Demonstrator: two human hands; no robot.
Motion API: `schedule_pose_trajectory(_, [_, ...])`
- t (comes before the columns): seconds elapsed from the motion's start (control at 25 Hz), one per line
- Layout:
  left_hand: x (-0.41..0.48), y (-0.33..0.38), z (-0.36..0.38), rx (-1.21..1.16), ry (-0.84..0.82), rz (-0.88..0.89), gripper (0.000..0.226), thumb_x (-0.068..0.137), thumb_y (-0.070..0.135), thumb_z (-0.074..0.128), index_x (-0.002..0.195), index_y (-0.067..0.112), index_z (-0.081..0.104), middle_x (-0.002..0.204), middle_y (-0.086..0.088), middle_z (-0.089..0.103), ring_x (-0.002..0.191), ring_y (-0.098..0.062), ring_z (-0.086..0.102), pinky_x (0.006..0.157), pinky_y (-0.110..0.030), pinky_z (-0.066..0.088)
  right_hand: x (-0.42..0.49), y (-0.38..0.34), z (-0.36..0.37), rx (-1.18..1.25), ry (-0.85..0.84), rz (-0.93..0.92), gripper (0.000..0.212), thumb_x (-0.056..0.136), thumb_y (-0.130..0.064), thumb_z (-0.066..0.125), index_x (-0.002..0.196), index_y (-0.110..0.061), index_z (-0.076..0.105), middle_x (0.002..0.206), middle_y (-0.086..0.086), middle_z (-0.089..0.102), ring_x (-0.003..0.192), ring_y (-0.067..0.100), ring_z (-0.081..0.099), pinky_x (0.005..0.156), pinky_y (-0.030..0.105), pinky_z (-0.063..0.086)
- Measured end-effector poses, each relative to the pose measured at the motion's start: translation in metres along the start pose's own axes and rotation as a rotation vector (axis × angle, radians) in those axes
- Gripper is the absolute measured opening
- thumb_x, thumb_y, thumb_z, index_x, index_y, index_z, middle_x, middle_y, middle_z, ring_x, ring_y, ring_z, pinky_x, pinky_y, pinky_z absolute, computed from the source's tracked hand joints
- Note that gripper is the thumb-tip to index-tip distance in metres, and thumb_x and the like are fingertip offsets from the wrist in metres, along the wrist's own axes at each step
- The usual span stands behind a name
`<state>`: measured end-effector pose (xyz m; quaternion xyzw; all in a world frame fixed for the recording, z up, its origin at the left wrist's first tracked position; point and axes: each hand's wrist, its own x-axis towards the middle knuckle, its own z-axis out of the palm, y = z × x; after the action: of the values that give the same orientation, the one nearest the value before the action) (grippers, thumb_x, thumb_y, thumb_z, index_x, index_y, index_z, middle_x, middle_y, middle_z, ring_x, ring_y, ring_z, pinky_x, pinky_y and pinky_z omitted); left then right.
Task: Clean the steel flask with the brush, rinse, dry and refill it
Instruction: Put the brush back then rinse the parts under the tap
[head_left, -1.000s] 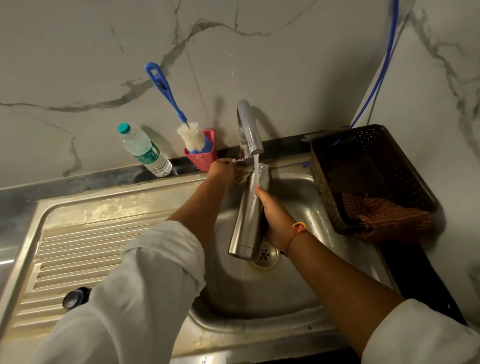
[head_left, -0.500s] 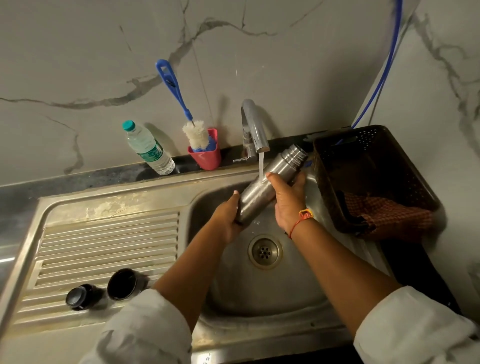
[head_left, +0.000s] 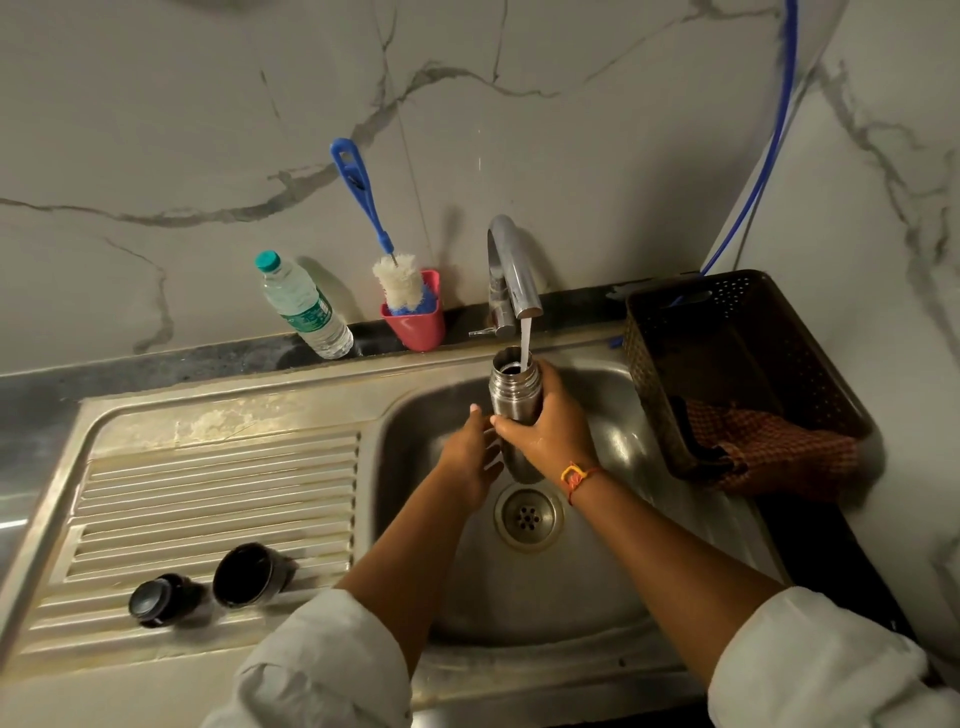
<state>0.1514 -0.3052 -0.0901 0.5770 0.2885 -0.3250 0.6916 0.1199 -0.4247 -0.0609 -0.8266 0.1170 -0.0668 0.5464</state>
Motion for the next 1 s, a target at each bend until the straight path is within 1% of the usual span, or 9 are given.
schedule_pose_trajectory(0.12, [-0.002,0.001,-0.002,0.003,0.025,0.019,0.049,0.106,0.053,0.038,0.119,0.015,0.066,0.128,-0.007,0.066,0.122,-0.024,0.058,0.107,-0.042,0.045,0.002,-0.001,-0.002,-0.003,0.035,0.010,0.068,0.072,-0.027,0.086,0.129,-0.031,0.049,0.111,-0.014,0.063,0.097,0.004,0.060,0.079,0.019,0.051])
schedule_pose_trajectory(0.2, [-0.006,0.001,-0.001,0.001,0.043,0.046,0.047,0.107,0.051,0.038,0.122,0.015,0.065,0.126,-0.006,0.066,0.120,-0.022,0.058,0.107,-0.042,0.044,0.004,-0.001,-0.002,-0.005,0.022,0.019,0.068,0.071,-0.029,0.086,0.129,-0.032,0.049,0.107,-0.017,0.061,0.094,0.002,0.060,0.078,0.018,0.051])
schedule_pose_trajectory(0.36, [-0.005,0.019,0.007,0.158,0.153,0.301,0.036,0.107,0.036,0.047,0.138,0.018,0.056,0.130,-0.005,0.065,0.117,-0.019,0.061,0.109,-0.045,0.048,0.006,0.004,-0.005,-0.011,0.079,0.037,0.072,0.069,-0.033,0.087,0.130,-0.033,0.047,0.110,-0.017,0.062,0.097,0.006,0.062,0.081,0.025,0.055])
schedule_pose_trajectory(0.44, [0.002,0.041,0.014,0.134,0.121,0.368,0.040,0.107,0.028,0.048,0.147,0.020,0.049,0.135,-0.004,0.062,0.119,-0.021,0.062,0.108,-0.047,0.049,0.008,0.005,-0.005,-0.034,0.067,0.034,0.075,0.067,-0.034,0.087,0.131,-0.033,0.047,0.111,-0.015,0.063,0.098,0.007,0.061,0.083,0.026,0.055])
schedule_pose_trajectory(0.6, [0.019,0.080,0.023,0.097,0.061,0.339,0.051,0.105,0.017,0.049,0.155,0.021,0.038,0.145,-0.008,0.053,0.130,-0.030,0.054,0.111,-0.054,0.045,0.007,0.005,-0.005,-0.051,0.026,0.016,0.077,0.065,-0.032,0.089,0.130,-0.035,0.048,0.115,-0.014,0.065,0.095,0.001,0.057,0.083,0.021,0.049])
schedule_pose_trajectory(0.72, [0.023,0.095,0.023,0.148,0.009,0.313,0.042,0.102,0.010,0.047,0.143,0.007,0.050,0.135,-0.011,0.059,0.118,-0.026,0.060,0.110,-0.047,0.048,0.009,0.005,-0.007,-0.019,0.031,0.013,0.071,0.064,-0.029,0.088,0.123,-0.039,0.049,0.108,-0.019,0.063,0.092,-0.002,0.058,0.079,0.018,0.048])
schedule_pose_trajectory(0.84, [0.012,0.097,0.031,0.024,0.033,0.328,0.026,0.104,0.007,0.048,0.127,0.008,0.061,0.122,-0.015,0.067,0.112,-0.024,0.066,0.102,-0.042,0.055,0.008,0.007,-0.010,-0.032,-0.010,-0.013,0.072,0.065,-0.028,0.088,0.122,-0.040,0.048,0.109,-0.021,0.061,0.094,-0.004,0.057,0.078,0.012,0.045])
schedule_pose_trajectory(0.92, [0.003,0.097,0.036,0.056,-0.004,0.417,0.031,0.105,0.008,0.049,0.135,0.012,0.058,0.126,-0.010,0.068,0.117,-0.022,0.066,0.103,-0.038,0.054,0.010,0.006,-0.010,-0.013,0.016,0.005,0.073,0.065,-0.028,0.089,0.126,-0.035,0.048,0.110,-0.020,0.060,0.094,-0.004,0.056,0.076,0.008,0.041])
schedule_pose_trajectory(1.0, [-0.005,0.103,0.040,0.223,-0.103,0.470,0.036,0.107,0.009,0.046,0.141,0.011,0.055,0.131,-0.009,0.067,0.118,-0.022,0.066,0.102,-0.037,0.055,0.011,0.005,-0.011,-0.002,0.033,0.000,0.076,0.065,-0.030,0.089,0.129,-0.033,0.048,0.114,-0.018,0.063,0.097,-0.002,0.058,0.078,0.008,0.043])
